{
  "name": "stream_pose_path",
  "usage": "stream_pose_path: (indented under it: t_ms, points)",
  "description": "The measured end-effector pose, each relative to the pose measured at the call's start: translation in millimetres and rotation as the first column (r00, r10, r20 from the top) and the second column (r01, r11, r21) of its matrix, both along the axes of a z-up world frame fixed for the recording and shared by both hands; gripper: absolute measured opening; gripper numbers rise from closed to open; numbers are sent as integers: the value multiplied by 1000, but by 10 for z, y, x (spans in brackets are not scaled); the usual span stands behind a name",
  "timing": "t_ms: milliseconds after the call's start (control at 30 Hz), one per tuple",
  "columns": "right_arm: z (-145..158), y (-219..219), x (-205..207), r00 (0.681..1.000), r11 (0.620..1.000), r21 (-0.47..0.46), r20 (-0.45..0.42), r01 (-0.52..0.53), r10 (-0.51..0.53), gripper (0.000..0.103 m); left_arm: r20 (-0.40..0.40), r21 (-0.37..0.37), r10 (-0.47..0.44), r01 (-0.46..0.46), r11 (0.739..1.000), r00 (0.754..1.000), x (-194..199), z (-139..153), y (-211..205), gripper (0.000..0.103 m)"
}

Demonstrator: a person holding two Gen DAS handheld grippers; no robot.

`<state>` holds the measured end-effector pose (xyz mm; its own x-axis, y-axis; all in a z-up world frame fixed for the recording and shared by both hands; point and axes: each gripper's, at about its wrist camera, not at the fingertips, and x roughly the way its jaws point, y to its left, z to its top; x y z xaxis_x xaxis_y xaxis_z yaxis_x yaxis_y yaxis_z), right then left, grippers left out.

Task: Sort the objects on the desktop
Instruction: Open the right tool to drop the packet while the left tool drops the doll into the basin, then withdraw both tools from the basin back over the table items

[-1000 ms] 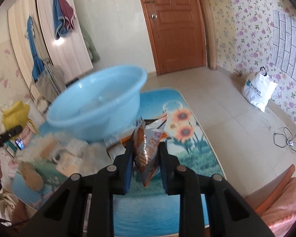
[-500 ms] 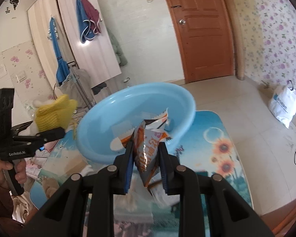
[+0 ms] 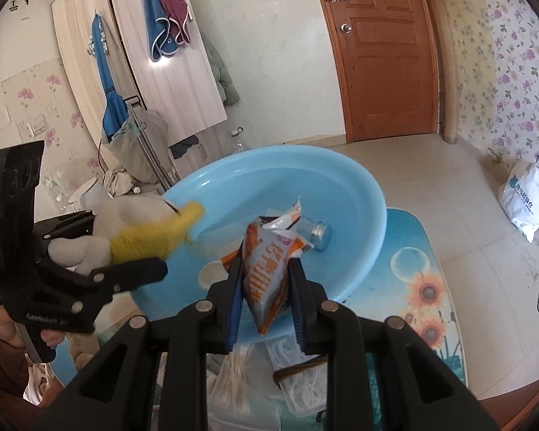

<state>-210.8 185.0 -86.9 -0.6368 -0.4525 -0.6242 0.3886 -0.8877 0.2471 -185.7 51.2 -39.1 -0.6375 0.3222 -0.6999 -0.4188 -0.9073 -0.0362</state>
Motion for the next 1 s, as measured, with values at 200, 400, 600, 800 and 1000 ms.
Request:
stream_pose_path:
  t_ms: [200,400,600,800,1000]
  points:
    - [-73,-88,-49,1000,1000,14,-2,-4,4,23,-15,-9,-4,4,1000,1000,31,50,-44,89]
    - [-73,-87,-21,1000,1000,11,-5,5,-5,25,-18,-17,5,-5,1000,1000,79,51,-93,89]
    - [-48,-174,58,999,999,11,-9,-35,35,40,-13,-9,20,-20,1000,1000,199,20,-190,89]
    - [-14,-270,175,998,998,44,-32,-54,55,56,-19,-9,46,-46,999,999,362,18,-333,89]
    - [34,-236,257,999,999,38,-35,-38,39,56,-11,0,79,-79,997,997,514,-7,-459,89]
